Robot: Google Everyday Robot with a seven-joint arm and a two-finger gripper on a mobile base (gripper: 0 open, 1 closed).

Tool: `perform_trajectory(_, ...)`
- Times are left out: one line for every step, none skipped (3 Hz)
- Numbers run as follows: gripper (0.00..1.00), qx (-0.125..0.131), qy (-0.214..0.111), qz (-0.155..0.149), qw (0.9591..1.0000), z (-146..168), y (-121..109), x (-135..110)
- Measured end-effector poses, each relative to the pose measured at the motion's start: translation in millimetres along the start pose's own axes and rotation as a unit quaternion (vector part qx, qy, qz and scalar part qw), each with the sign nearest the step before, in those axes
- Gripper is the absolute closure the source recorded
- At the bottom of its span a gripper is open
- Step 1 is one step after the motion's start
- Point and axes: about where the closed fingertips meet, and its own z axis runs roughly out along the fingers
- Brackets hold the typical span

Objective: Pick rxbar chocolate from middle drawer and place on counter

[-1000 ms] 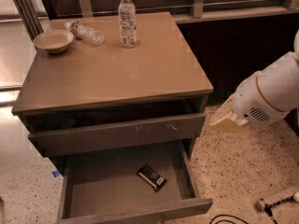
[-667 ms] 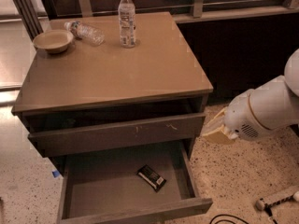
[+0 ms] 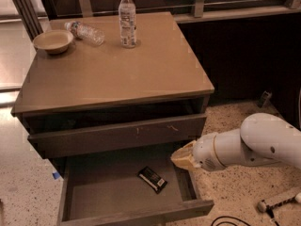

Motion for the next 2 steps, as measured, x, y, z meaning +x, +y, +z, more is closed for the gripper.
perform_trajectory(1.00, -0.003, 0.003, 0.004, 1.0000, 2, 0, 4)
perform_trajectory(1.00, -0.003, 0.007, -0.012, 0.9999, 12, 3, 14)
